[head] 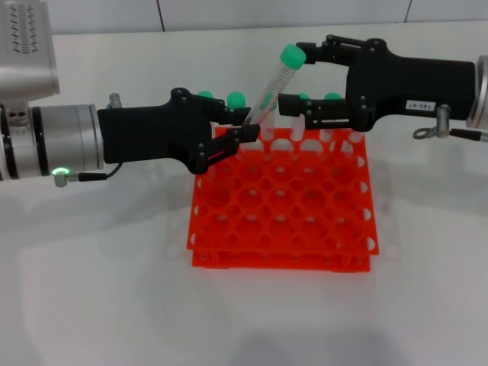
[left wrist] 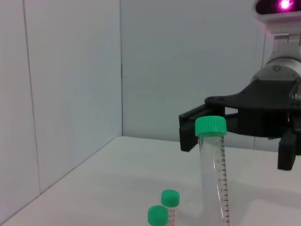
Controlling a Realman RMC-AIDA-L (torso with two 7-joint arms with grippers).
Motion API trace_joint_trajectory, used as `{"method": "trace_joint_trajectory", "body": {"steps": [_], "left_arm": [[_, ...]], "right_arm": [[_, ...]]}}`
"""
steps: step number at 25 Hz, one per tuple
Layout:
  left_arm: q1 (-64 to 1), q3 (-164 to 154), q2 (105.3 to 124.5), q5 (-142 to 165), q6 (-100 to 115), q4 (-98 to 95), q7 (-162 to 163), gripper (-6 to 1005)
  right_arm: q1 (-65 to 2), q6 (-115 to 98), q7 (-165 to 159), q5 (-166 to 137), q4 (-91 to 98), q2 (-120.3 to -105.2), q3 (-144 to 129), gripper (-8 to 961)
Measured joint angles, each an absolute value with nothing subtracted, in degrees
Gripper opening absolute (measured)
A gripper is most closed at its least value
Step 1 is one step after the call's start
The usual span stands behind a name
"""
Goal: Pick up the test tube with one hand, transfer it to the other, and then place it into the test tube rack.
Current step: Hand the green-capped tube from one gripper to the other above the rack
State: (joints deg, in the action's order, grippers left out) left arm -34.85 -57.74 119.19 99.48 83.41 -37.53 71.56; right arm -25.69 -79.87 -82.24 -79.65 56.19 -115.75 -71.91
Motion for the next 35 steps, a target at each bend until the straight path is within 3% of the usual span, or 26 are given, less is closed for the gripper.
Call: {"method": "trace_joint_trajectory", "body": {"steps": [13,19,24,35], "left_arm": [[-35.1,-57.7,119.27,99.5,83.4,-37.6,71.5,236],[-35.1,-57.7,119.27,99.5,83.4,-37.6,71.5,238],[-35.2,-57.7,119.27,99.6,83.4,-37.6,71.5,239],[-35.2,-57.7,119.26,99.7,83.3,-37.6,71.5,243]], "right_arm": [[-26.8,-79.4,-82.4,-79.3,55.9,-115.75,-72.0,818],[-26.9,-78.8,-82.4,-79.3,55.8,-115.75,-72.1,702],[-27.2,-77.8,-82.4,-79.3,55.8,-115.74,-73.0,698],[-27.4,-77.7,-82.6,-79.3,56.1,-115.66,-73.2,521]]}}
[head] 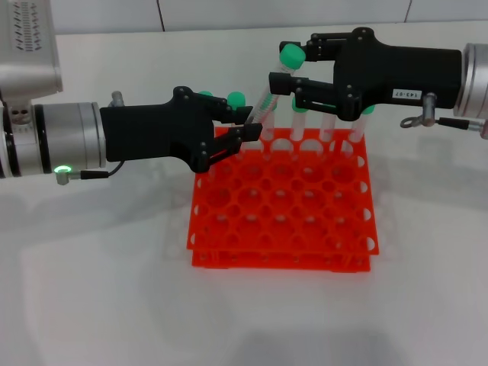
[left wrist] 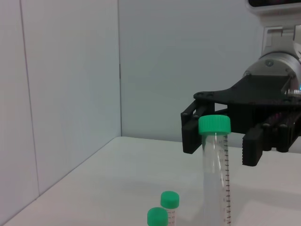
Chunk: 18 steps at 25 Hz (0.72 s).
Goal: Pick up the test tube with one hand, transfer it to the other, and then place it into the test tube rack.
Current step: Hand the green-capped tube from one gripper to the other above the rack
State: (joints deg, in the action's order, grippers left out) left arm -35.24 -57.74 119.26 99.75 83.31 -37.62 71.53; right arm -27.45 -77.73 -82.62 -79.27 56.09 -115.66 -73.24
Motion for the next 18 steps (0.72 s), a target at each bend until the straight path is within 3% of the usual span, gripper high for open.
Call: {"method": "trace_joint_trajectory", "body": {"steps": [18], "left_arm": [[-35.2,-57.8,119.27,99.9,83.2,-37.6,71.5,249]], "right_arm": [[-28.8,-77.5,-82.6,-79.3,55.8,-115.75,-73.5,302]]}}
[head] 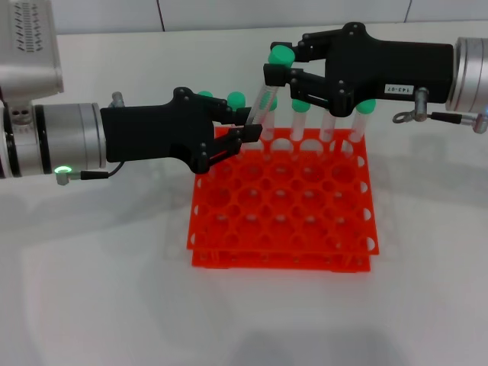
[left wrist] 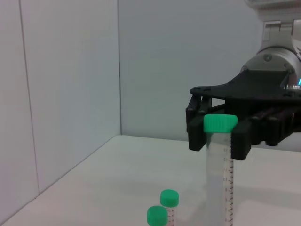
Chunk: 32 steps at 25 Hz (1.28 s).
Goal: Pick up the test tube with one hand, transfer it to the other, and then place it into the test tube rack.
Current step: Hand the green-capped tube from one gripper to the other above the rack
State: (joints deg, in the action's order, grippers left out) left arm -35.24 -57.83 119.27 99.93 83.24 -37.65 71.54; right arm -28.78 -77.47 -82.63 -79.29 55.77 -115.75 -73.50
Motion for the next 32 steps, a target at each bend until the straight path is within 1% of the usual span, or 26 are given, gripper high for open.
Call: {"method": "trace_joint_trajectory", "body": {"steps": [12,32], "left_arm": [[-35.3,-58.0,119.27,99.9,83.2,-37.9,71.6,253],[-35.3,-60.0,119.25,99.4,83.3,-38.2,72.2,259]], "right_arm": [[-29.0,-77.2,-82.6,-79.3,55.7,-115.66,-73.5,256],[-29.4,-77.6,-82.7,-79.3,56.3,-115.63,-74.3,256]]}}
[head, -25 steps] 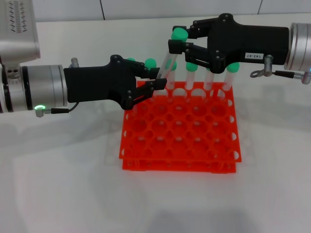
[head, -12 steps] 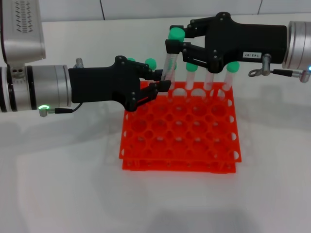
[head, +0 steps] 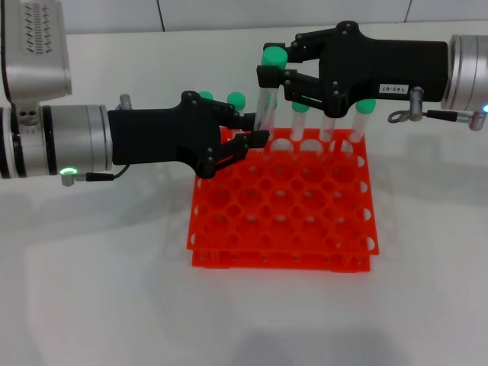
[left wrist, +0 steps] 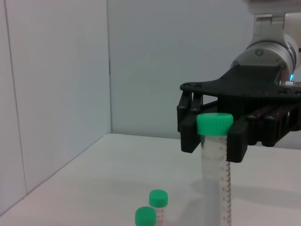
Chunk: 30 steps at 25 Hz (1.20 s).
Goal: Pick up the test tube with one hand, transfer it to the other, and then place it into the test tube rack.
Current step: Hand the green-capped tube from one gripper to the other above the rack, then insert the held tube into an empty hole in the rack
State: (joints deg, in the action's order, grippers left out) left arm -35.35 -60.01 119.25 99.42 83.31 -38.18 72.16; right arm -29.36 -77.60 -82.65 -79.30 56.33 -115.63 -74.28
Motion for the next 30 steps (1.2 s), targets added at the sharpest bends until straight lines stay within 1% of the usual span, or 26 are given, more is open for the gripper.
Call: {"method": "trace_joint_trajectory", "body": {"steps": [9,13,20,23,26,30], "left_arm": [[-33.9,-59.7,119.17,99.6,83.6,-40.9,75.4,262],[-30.9,-59.4,119.21,99.5,83.5,-45.6,78.0,441],[-22.7,-59.4,119.00,99.6,84.1,-60.0,87.6,719],[-19.4,-59.4,118.65,100.1,84.7,-65.5,91.7,797],[-16.6,-58.7,117.83,100.4,85.9,-69.2,95.0,874],[-14.4,-54.5,117.54,101.0,89.5,-70.7,97.3,874]], "right_arm": [[-29.4,-77.3,-82.7,-79.1,56.4,-115.67,-74.3,256],[-29.4,-77.2,-82.7,-79.1,56.4,-115.67,-74.4,256],[-28.7,-77.2,-82.7,-79.1,55.7,-115.75,-74.5,256],[-28.2,-77.2,-82.7,-79.1,55.7,-115.75,-74.8,256],[-28.0,-77.1,-82.7,-79.1,55.6,-115.84,-75.2,256],[-27.8,-76.4,-82.8,-78.0,55.5,-115.89,-76.9,255]]}}
